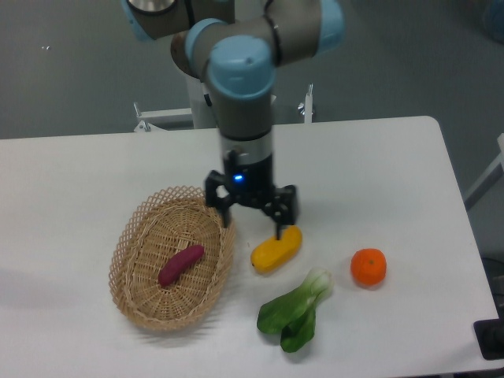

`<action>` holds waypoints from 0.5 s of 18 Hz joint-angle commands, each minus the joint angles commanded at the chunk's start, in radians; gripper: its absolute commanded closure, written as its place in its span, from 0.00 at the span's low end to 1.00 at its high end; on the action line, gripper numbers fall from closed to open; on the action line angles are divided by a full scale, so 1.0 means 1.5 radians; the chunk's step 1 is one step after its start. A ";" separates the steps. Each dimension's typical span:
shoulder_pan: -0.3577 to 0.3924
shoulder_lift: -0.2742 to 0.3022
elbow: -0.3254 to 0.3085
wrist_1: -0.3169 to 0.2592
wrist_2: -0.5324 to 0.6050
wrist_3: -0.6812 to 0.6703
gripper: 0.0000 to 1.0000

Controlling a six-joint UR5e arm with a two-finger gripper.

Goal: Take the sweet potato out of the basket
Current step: 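Move the open gripper over the wicker basket toward the purple sweet potato, then lower the gripper into the basket around the sweet potato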

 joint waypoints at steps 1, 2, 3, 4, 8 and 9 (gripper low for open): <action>-0.013 -0.002 -0.003 0.000 0.003 0.003 0.00; -0.028 -0.005 -0.007 0.000 0.004 0.003 0.00; -0.039 -0.012 -0.011 0.001 0.005 0.005 0.00; -0.049 -0.027 -0.012 0.006 0.004 0.006 0.00; -0.082 -0.081 -0.006 0.041 0.005 0.007 0.00; -0.086 -0.093 -0.005 0.055 0.005 0.007 0.00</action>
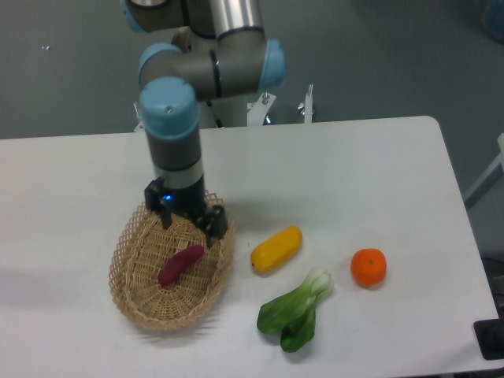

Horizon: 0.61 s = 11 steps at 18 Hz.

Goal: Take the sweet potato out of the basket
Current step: 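Lower the gripper into the basket around the sweet potato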

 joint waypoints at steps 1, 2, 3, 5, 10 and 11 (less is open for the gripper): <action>-0.002 -0.009 0.000 0.010 -0.001 0.000 0.00; -0.003 -0.018 -0.002 0.016 -0.001 0.002 0.00; -0.004 -0.032 -0.002 0.019 0.000 0.010 0.00; -0.007 -0.050 0.000 0.028 0.001 0.018 0.00; -0.011 -0.074 0.001 0.034 0.002 0.018 0.00; -0.012 -0.079 0.001 0.034 0.006 0.018 0.00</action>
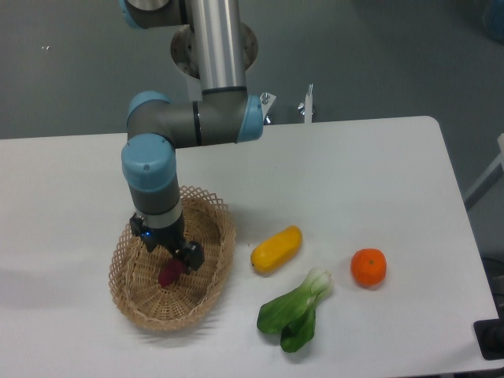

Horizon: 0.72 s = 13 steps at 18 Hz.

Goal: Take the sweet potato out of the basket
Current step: 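Lower the gripper into the basket around the sweet potato, then close the gripper on the purple sweet potato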

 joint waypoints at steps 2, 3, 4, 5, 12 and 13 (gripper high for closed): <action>-0.001 -0.008 -0.001 0.000 0.005 -0.001 0.00; -0.006 -0.010 0.000 0.000 0.005 -0.001 0.00; -0.008 -0.011 -0.001 0.000 0.005 -0.002 0.00; -0.008 -0.012 -0.001 0.000 0.005 -0.002 0.00; -0.008 -0.010 0.009 -0.002 0.010 0.002 0.72; -0.008 -0.009 0.010 -0.002 0.010 0.002 0.76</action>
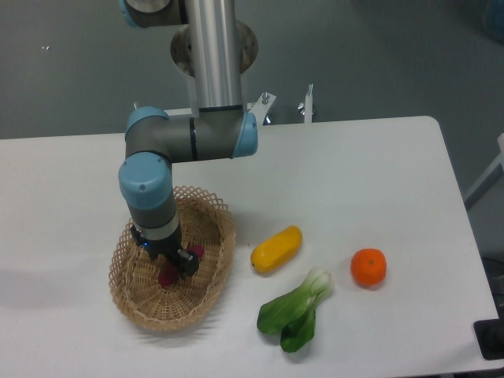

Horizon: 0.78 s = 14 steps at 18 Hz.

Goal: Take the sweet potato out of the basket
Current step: 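Close the gripper on the purple sweet potato, then lift the sweet potato out of the basket and carry it away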

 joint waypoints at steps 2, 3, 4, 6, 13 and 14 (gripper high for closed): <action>0.000 0.001 0.004 0.000 0.000 0.000 0.79; 0.000 0.002 0.006 0.000 0.000 0.000 0.79; 0.000 0.004 0.007 0.000 0.000 0.001 0.79; 0.000 0.007 0.010 -0.001 0.000 0.001 0.80; 0.005 0.043 0.026 -0.002 -0.001 0.037 0.84; 0.011 0.052 0.041 -0.012 0.000 0.060 0.84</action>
